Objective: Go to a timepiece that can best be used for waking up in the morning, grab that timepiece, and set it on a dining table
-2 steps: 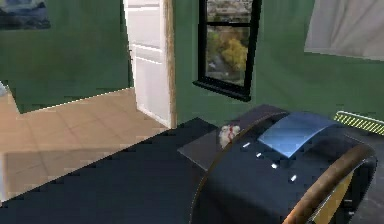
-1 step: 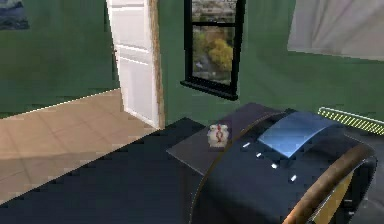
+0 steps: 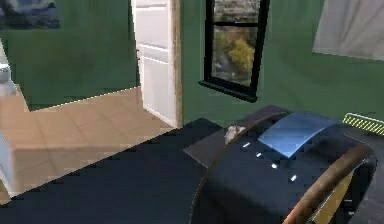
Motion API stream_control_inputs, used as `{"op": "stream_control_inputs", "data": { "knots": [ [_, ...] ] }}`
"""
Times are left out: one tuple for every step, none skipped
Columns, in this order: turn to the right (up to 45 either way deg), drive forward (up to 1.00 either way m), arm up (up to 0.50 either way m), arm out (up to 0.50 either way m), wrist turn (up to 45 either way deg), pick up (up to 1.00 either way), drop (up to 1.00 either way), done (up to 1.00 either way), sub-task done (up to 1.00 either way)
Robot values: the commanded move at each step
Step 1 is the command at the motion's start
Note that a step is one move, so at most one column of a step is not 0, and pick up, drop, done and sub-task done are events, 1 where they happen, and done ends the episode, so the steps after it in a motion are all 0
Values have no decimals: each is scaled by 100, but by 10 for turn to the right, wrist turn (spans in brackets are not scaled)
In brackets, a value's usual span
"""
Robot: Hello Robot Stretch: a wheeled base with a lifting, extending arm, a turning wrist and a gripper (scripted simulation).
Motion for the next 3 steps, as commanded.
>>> {"op": "stream_control_inputs", "data": {
  "knots": [
    [60, 0, 0, 0, 0, 0, 0, 0, 0],
    [420, 0, 0, 0, 0, 0, 0, 0, 0],
    [0, 25, 0, 0, 0, 0, 0, 0, 0]
  ]
}}
